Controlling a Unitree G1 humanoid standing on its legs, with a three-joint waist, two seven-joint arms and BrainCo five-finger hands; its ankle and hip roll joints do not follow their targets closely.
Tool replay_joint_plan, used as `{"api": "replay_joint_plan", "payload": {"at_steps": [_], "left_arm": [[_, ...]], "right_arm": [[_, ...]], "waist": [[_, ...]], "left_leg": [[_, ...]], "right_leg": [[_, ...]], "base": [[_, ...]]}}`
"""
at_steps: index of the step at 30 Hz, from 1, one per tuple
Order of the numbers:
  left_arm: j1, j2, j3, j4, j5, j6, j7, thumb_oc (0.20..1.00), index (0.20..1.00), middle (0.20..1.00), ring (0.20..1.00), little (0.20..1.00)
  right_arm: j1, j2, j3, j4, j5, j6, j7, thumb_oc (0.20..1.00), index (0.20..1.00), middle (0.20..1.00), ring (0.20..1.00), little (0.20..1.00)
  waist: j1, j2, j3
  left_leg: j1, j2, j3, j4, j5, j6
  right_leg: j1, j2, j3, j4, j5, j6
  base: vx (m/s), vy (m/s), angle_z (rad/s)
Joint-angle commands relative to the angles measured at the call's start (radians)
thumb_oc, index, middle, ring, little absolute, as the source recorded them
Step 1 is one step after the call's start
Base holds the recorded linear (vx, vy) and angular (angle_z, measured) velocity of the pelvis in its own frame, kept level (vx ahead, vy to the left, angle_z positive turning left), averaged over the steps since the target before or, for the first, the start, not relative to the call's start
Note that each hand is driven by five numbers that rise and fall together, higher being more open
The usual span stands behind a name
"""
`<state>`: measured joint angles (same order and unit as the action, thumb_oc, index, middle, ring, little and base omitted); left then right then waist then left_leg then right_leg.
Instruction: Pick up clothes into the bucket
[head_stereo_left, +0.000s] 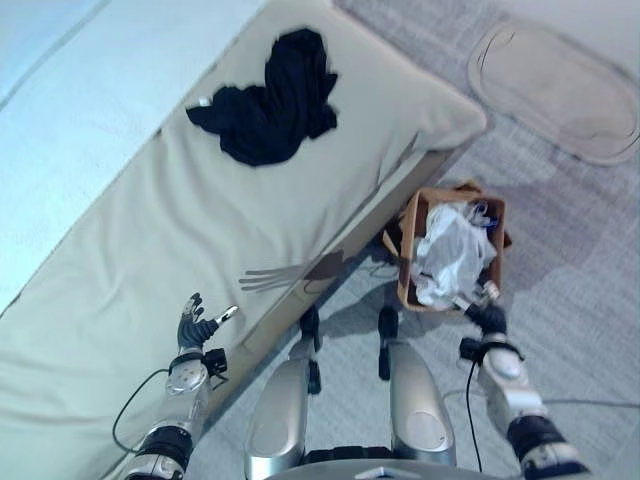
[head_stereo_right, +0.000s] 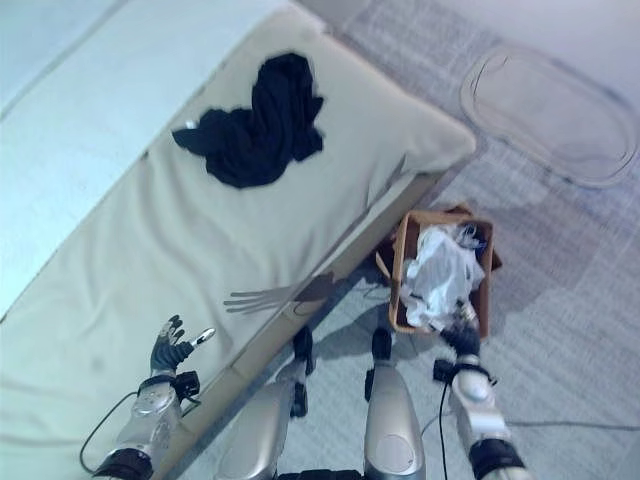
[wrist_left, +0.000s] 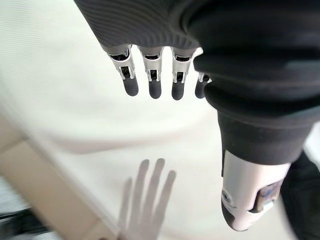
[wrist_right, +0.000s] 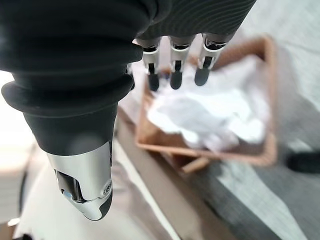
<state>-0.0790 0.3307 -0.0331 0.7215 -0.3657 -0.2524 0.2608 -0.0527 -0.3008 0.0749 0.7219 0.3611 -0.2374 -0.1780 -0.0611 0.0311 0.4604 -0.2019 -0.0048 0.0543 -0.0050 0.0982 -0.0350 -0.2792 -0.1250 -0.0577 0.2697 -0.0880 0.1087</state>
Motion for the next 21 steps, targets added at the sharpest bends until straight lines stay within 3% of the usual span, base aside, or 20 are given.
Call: {"api": "replay_joint_plan", "payload": {"at_steps": [1,5,9,12,13,14,16,18,21], "left_arm": [[0.022,0.024,0.040,-0.018,0.007,-0.043,-0.013,1.000,1.000,1.000,1.000,1.000],[0.028,0.045,0.055,-0.091,0.021,-0.054,-0.031,1.000,1.000,1.000,1.000,1.000],[0.005,0.129,0.074,-0.142,0.155,-0.051,0.021,1.000,1.000,1.000,1.000,1.000],[-0.016,0.183,0.075,-0.154,0.239,-0.040,0.056,1.000,1.000,1.000,1.000,1.000],[-0.044,0.259,0.080,-0.174,0.318,-0.028,0.086,1.000,1.000,1.000,1.000,1.000],[-0.045,0.259,0.080,-0.174,0.318,-0.028,0.086,1.000,1.000,1.000,1.000,1.000],[-0.123,0.363,0.085,-0.156,0.376,-0.015,0.118,1.000,1.000,1.000,1.000,1.000],[-0.147,0.400,0.089,-0.177,0.390,-0.006,0.134,1.000,1.000,1.000,1.000,1.000],[-0.273,0.501,0.069,-0.197,0.426,0.011,0.169,1.000,1.000,1.000,1.000,1.000]], "right_arm": [[0.000,-0.004,0.005,0.025,0.041,-0.017,0.048,1.000,1.000,1.000,1.000,1.000],[0.056,0.015,0.077,0.107,-0.097,0.019,0.084,1.000,1.000,1.000,1.000,1.000],[0.092,0.005,0.150,0.138,-0.261,0.040,0.106,1.000,1.000,1.000,1.000,1.000],[0.098,-0.001,0.158,0.149,-0.293,0.041,0.106,1.000,1.000,1.000,1.000,1.000],[0.107,-0.006,0.152,0.144,-0.298,0.038,0.103,1.000,1.000,1.000,1.000,1.000],[0.107,-0.006,0.152,0.144,-0.298,0.038,0.103,1.000,1.000,1.000,1.000,1.000],[0.107,-0.018,0.160,0.149,-0.304,0.035,0.105,1.000,1.000,1.000,1.000,1.000],[0.115,-0.025,0.159,0.141,-0.306,0.033,0.106,1.000,1.000,1.000,1.000,1.000],[0.119,-0.039,0.168,0.135,-0.303,0.032,0.106,1.000,1.000,1.000,1.000,1.000]], "waist": [[0.010,-0.044,-0.065],[0.008,-0.063,-0.122],[0.006,-0.079,-0.149],[0.003,-0.086,-0.156],[-0.003,-0.091,-0.160],[-0.003,-0.091,-0.160],[-0.015,-0.094,-0.155],[-0.020,-0.095,-0.149],[-0.040,-0.100,-0.100]], "left_leg": [[0.025,-0.042,0.020,0.095,-0.123,0.008],[0.062,-0.039,0.026,0.094,-0.134,0.010],[0.072,-0.035,0.033,0.121,-0.158,0.011],[0.069,-0.033,0.037,0.136,-0.168,0.012],[0.059,-0.029,0.044,0.153,-0.174,0.012],[0.058,-0.029,0.044,0.153,-0.174,0.012],[0.030,-0.021,0.054,0.174,-0.176,0.013],[0.017,-0.020,0.056,0.180,-0.177,0.014],[-0.030,-0.011,0.060,0.231,-0.192,0.015]], "right_leg": [[0.030,-0.018,0.000,-0.188,0.187,0.039],[0.071,-0.013,0.004,-0.198,0.182,0.041],[0.091,-0.009,0.012,-0.192,0.168,0.041],[0.089,-0.005,0.016,-0.188,0.164,0.040],[0.079,-0.001,0.024,-0.182,0.163,0.040],[0.078,-0.001,0.024,-0.182,0.163,0.040],[0.044,0.007,0.038,-0.158,0.160,0.039],[0.025,0.011,0.045,-0.148,0.158,0.038],[-0.028,0.014,0.059,-0.108,0.147,0.033]], "base": [[0.12,0.060,-0.02],[0.08,0.041,0.01],[0.06,0.014,-0.02],[0.02,0.001,-0.06],[0.00,0.001,-0.12],[-0.01,-0.003,-0.16],[-0.02,-0.007,-0.20],[-0.02,-0.014,-0.12],[-0.05,-0.038,-0.07]]}}
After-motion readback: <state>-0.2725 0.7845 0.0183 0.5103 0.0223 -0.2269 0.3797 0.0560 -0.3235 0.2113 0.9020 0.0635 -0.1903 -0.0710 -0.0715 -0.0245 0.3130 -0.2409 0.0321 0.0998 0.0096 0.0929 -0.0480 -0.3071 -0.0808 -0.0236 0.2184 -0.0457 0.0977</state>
